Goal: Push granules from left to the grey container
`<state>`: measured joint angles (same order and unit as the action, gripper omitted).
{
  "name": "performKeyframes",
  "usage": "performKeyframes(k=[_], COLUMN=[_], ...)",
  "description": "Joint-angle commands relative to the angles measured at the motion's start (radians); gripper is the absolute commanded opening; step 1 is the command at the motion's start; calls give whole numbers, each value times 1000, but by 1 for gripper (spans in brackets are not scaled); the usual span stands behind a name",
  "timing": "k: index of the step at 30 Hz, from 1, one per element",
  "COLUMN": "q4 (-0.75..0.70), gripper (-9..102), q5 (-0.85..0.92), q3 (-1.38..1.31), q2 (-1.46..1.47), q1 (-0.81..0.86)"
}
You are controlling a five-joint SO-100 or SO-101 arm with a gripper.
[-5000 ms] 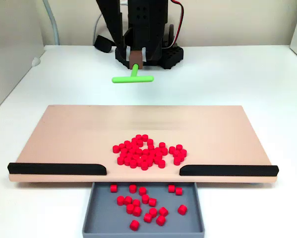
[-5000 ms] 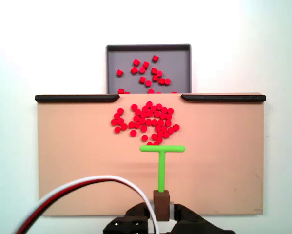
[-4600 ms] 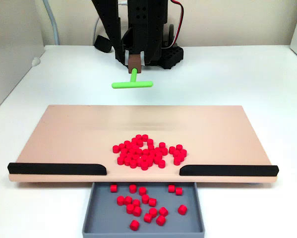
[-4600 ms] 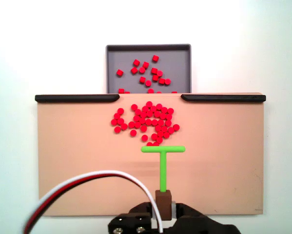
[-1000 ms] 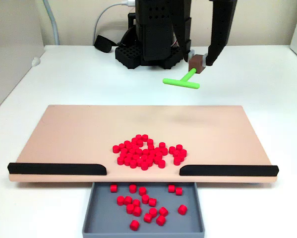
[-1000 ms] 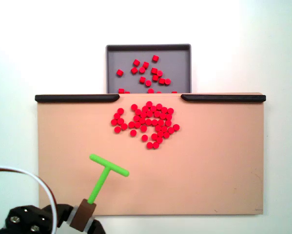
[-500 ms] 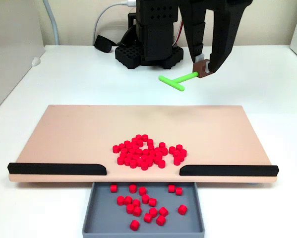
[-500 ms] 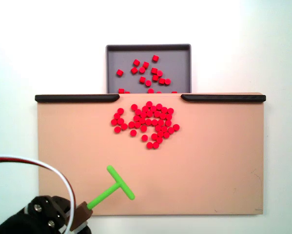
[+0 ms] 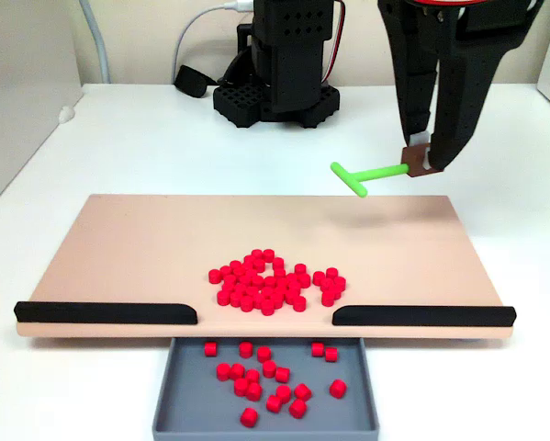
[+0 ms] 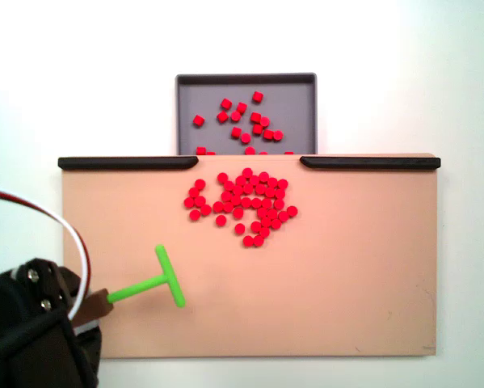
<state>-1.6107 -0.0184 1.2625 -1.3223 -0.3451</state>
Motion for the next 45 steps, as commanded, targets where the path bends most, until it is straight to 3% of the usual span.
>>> performKeyframes(k=[1, 14, 45], q4=[-3, 2, 9], gripper=[0, 0, 0], q5=[-37, -181, -219], q3=[-107, -245, -442], q2=[28, 186, 370], q1=[-20, -31, 11])
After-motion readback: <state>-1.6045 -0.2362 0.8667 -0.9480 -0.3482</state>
